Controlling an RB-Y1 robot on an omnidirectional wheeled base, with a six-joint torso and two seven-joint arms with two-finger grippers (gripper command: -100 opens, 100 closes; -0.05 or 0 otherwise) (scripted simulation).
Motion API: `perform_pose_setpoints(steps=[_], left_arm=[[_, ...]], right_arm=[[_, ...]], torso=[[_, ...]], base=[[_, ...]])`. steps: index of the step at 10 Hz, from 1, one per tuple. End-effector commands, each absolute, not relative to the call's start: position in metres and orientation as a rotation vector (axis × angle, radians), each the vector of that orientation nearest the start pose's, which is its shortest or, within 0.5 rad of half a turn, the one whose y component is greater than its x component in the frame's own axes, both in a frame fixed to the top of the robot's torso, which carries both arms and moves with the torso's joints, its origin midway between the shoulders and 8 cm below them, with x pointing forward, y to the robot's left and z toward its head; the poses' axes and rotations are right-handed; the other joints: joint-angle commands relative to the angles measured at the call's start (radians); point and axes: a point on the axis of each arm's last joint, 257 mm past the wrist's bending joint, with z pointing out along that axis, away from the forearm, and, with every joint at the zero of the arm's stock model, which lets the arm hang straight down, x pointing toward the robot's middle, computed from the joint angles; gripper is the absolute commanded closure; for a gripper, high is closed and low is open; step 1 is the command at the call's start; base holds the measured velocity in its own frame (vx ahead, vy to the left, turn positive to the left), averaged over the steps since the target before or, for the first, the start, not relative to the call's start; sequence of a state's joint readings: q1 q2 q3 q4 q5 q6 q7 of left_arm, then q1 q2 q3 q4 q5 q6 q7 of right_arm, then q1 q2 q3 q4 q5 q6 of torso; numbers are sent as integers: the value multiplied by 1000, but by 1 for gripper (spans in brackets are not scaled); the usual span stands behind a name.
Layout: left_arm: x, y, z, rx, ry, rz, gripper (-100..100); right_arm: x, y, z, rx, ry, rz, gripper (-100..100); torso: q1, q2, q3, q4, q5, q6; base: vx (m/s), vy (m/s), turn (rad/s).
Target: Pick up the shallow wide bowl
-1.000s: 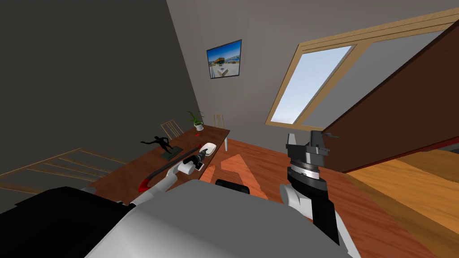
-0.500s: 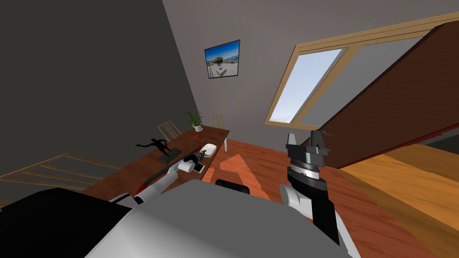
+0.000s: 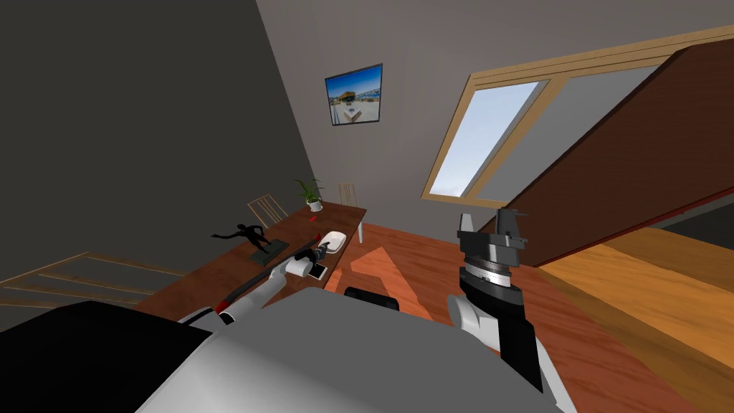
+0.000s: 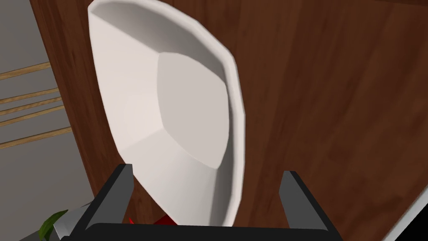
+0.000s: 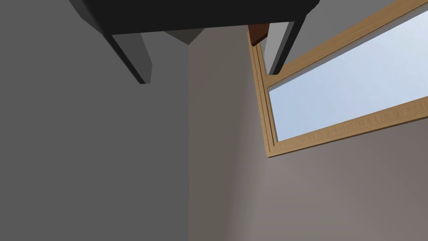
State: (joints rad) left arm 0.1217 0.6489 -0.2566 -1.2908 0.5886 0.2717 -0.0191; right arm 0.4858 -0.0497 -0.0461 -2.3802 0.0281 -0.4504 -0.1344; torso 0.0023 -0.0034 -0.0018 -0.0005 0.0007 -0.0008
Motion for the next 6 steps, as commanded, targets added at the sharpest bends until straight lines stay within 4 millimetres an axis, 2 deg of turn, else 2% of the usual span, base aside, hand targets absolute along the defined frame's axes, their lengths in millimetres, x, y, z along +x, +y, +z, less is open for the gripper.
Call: perform_pose_setpoints(steps=[1, 2, 3, 6], left_arm=[[398, 410, -472, -1654, 1787, -669, -100], [398, 410, -470, -1653, 1790, -670, -100], [398, 410, -470, -1652, 1789, -670, 100], [398, 410, -470, -1654, 1789, -670, 100]], right_arm=[[331, -279, 64, 596, 593, 1385, 0], [331, -279, 64, 596, 593, 1385, 0], [331, -279, 64, 596, 593, 1385, 0], [331, -279, 64, 596, 592, 1385, 0]], torso=[[0, 0, 0, 0, 0, 0], [0, -1, -1, 0, 0, 0], [0, 0, 0, 0, 0, 0], [-2, 2, 1, 1, -1, 0]], base=[[48, 35, -42], [24, 17, -10], [0, 0, 0], [-1, 0, 3]])
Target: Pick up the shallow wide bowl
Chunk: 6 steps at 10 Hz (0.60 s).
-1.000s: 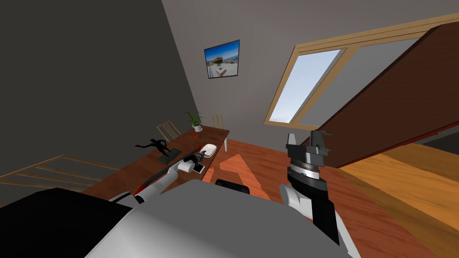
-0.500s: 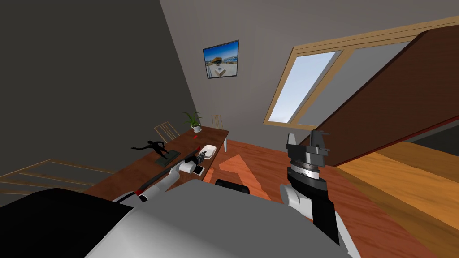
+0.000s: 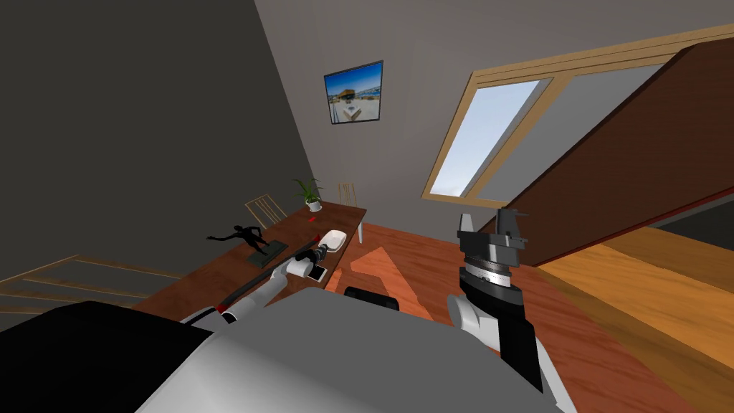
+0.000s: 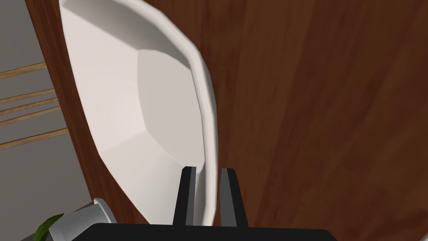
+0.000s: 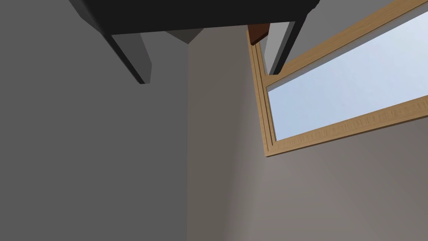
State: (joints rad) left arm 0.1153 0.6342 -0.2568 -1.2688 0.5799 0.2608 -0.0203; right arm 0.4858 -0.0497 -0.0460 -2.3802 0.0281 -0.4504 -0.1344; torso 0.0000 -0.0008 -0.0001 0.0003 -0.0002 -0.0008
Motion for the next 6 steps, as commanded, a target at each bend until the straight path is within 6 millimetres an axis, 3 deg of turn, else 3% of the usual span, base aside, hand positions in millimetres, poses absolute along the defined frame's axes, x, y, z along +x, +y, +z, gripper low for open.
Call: perform_pose_setpoints(steps=[1, 2, 3, 5, 6], left_arm=[[397, 410, -470, -1655, 1789, -669, 100], [397, 410, -471, -1655, 1790, -669, 0], [398, 412, -462, -1647, 1798, -674, 100], [398, 413, -462, -1645, 1799, -674, 100], [398, 413, -462, -1647, 1800, -672, 0]], right_arm=[[331, -279, 64, 596, 592, 1385, 0], [331, -279, 64, 596, 592, 1385, 0], [331, -279, 64, 596, 592, 1385, 0], [331, -279, 64, 596, 592, 1385, 0], [331, -279, 64, 596, 592, 1385, 0]], torso=[[0, 0, 0, 0, 0, 0], [0, 0, 0, 0, 0, 0], [0, 0, 0, 0, 0, 0], [-3, 5, 3, 1, -1, -1], [-2, 3, 2, 1, -1, 0]], base=[[0, 0, 0], [0, 0, 0], [-31, -30, 87], [-38, -28, 47], [0, 0, 0]])
